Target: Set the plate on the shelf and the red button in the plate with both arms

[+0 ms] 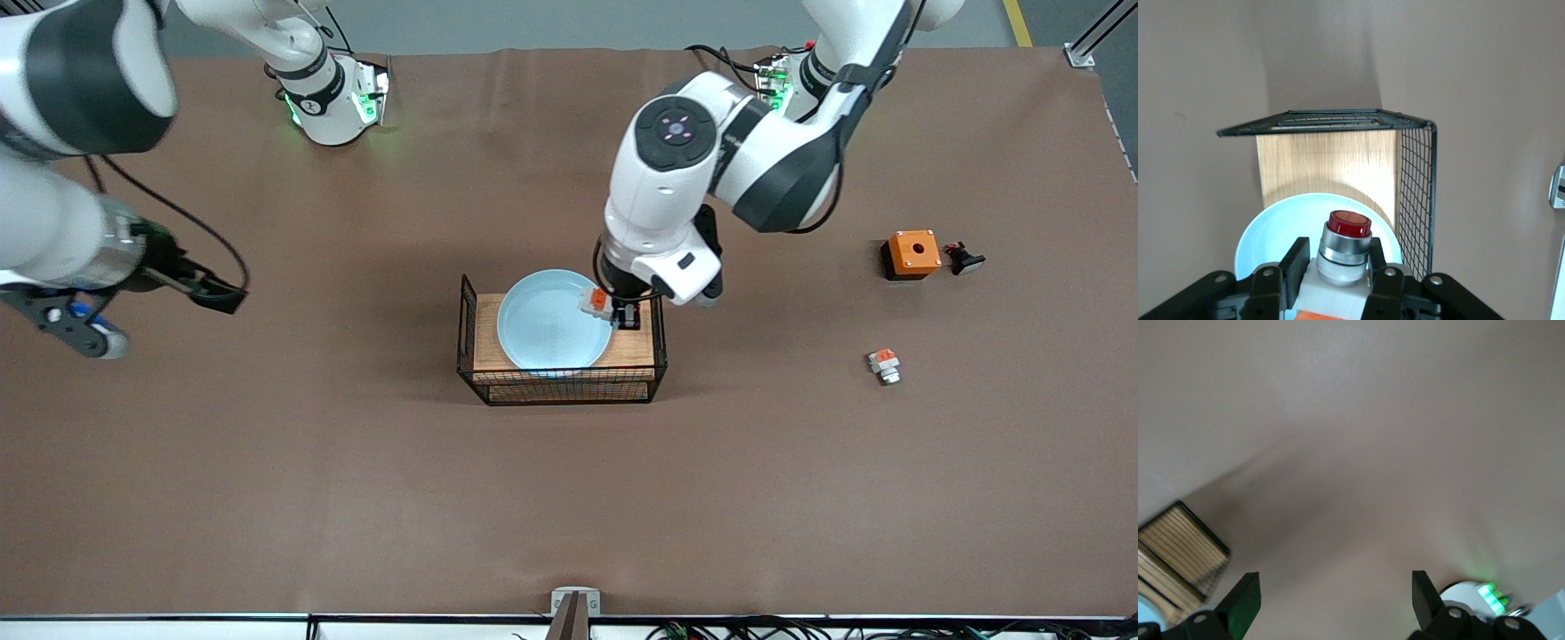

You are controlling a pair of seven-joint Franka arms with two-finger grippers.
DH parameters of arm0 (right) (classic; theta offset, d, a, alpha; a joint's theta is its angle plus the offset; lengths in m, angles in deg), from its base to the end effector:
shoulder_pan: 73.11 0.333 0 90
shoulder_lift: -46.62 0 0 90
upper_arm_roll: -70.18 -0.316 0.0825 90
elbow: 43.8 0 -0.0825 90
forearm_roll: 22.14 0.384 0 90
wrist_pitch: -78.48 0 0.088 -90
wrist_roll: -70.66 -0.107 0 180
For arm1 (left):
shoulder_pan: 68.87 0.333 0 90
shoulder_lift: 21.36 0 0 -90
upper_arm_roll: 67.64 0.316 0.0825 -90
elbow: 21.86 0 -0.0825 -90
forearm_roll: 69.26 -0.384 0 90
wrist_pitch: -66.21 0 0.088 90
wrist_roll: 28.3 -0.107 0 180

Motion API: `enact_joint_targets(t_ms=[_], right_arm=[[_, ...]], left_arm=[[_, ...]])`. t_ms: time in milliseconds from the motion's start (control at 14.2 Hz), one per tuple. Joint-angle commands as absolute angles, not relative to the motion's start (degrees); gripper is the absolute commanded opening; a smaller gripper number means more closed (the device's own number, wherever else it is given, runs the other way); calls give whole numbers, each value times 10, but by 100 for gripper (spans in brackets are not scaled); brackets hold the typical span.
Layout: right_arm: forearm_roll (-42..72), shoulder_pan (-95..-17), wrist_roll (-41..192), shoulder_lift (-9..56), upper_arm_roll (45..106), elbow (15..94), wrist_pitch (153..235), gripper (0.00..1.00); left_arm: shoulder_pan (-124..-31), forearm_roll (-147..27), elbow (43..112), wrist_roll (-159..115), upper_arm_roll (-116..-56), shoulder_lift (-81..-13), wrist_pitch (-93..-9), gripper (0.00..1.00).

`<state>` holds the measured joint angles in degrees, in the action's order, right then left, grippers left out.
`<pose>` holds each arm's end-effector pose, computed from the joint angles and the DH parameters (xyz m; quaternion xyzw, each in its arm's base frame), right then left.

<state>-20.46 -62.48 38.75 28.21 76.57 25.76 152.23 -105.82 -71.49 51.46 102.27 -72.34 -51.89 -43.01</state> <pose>0.6145 0.0615 0.5784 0.9643 -0.2344 -0.1158 0.0413 0.5498 -0.4675 0.4541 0.7121 0.7004 0.0014 0.0477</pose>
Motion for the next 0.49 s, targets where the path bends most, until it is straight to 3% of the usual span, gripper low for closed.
enact_joint_targets(t_ms=[0,424], right_arm=[[-208,-676,559,289,755,262,1517,100],[-254,-708,726,282,754,262,1524,100]], left_arm=[[-1132,-714,479,1044,-656,-558,-441,18],[-1152,-713,464,1056,-644,-599,-508,18]])
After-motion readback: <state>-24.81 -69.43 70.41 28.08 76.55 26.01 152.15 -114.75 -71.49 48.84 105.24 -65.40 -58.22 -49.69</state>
